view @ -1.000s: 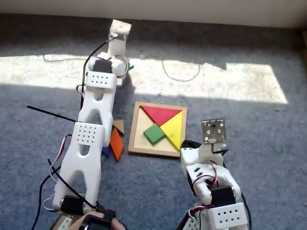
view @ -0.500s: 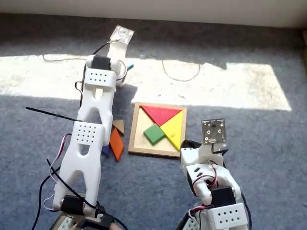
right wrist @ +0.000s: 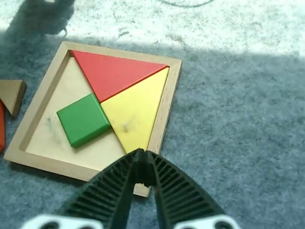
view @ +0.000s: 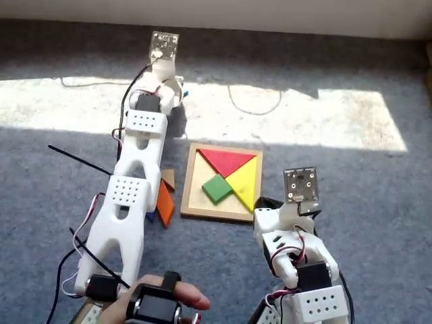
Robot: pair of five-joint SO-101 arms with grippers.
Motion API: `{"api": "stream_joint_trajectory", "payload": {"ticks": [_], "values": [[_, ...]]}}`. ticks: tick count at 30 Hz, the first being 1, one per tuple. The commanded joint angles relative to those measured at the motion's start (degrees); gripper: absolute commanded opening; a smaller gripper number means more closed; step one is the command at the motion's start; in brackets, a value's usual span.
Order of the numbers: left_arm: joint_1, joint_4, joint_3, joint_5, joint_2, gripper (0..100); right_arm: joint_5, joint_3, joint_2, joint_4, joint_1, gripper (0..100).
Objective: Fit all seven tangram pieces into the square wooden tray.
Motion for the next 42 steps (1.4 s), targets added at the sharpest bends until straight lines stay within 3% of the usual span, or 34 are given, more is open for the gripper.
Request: {"api": "stream_joint_trajectory", "payload": {"ticks": [1,7,17,24,35,42], "values": [[2.33,-1.49,-1.36,0.44,-0.13,1,-0.18,-0.4,-0.75,-1.36,0.4,1.3],[1.98,8.79,-1.54,-2.99,-1.01,1,-0.18,-0.4,-0.75,-1.36,0.4,1.3],[1.8,34.29,-1.71,-15.56,-7.08,1,-0.18,-0.4,-0.75,-1.36,0.4,1.3],[1.89,51.6,-1.63,-18.37,-14.81,1,-0.18,-0.4,-0.75,-1.36,0.4,1.3],[-1.36,52.92,-1.1,-18.29,-18.07,1,-0.18,-0.4,-0.75,-1.36,0.4,1.3],[-1.89,52.92,14.9,-18.37,-32.92,1,-0.18,-0.4,-0.75,-1.36,0.4,1.3]]}}
